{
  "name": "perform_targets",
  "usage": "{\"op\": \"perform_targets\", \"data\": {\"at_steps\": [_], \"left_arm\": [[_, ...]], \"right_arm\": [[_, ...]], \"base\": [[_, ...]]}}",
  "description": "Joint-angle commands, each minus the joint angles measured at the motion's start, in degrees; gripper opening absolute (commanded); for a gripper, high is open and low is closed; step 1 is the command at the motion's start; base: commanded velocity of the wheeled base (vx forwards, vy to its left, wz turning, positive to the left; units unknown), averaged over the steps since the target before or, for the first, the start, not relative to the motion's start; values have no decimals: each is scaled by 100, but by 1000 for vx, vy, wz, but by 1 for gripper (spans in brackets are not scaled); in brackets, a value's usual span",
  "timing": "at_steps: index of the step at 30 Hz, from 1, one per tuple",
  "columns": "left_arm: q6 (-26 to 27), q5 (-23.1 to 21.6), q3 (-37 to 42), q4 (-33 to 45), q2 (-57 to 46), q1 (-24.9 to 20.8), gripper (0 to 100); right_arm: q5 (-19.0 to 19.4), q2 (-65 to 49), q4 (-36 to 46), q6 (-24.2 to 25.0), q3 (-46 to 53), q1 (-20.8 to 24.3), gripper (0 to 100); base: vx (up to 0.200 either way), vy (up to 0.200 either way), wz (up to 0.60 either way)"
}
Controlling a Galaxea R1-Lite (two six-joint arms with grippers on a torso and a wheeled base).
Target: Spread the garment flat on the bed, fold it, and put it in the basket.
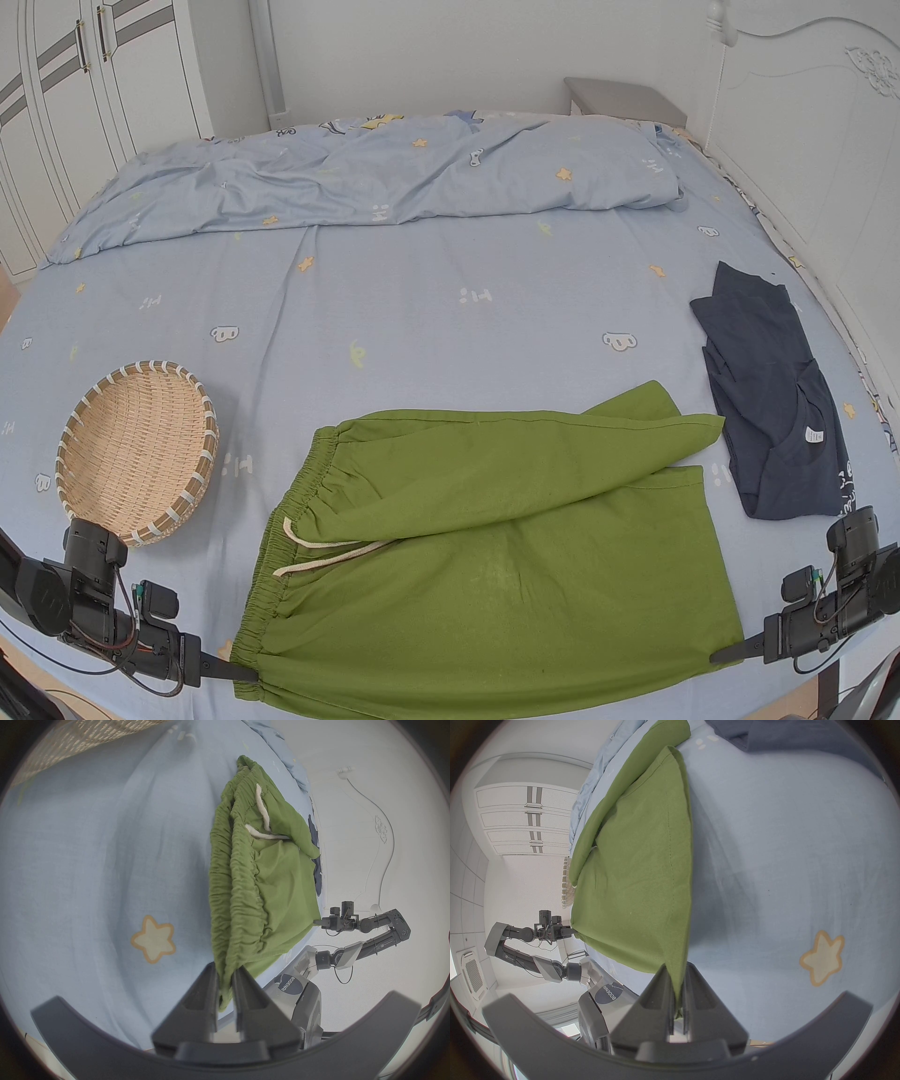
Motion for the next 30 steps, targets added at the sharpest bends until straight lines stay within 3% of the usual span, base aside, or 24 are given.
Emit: {"op": "perform_targets", "data": {"at_steps": [1,4,5,18,24,30], "left_arm": [[10,4,-27,-7,165,-3,100],[45,4,-45,-25,226,-3,100],[45,4,-45,-25,226,-3,100],[-16,-31,-115,54,-231,-21,100],[-895,-57,-1302,1627,-1769,-196,100],[-965,-57,-2506,2322,-1848,-319,100]], "right_arm": [[-37,72,0,-16,5,4,0],[-37,72,-8,-16,5,4,0],[-37,81,-8,-16,5,13,100],[-20,-490,-52,-33,67,-5,100],[-64,-1404,36,28,-197,-523,100],[-72,-1633,44,19,-803,-778,100]], "base": [[0,0,0],[0,0,0],[0,0,0],[0,0,0],[0,0,0],[0,0,0]]}}
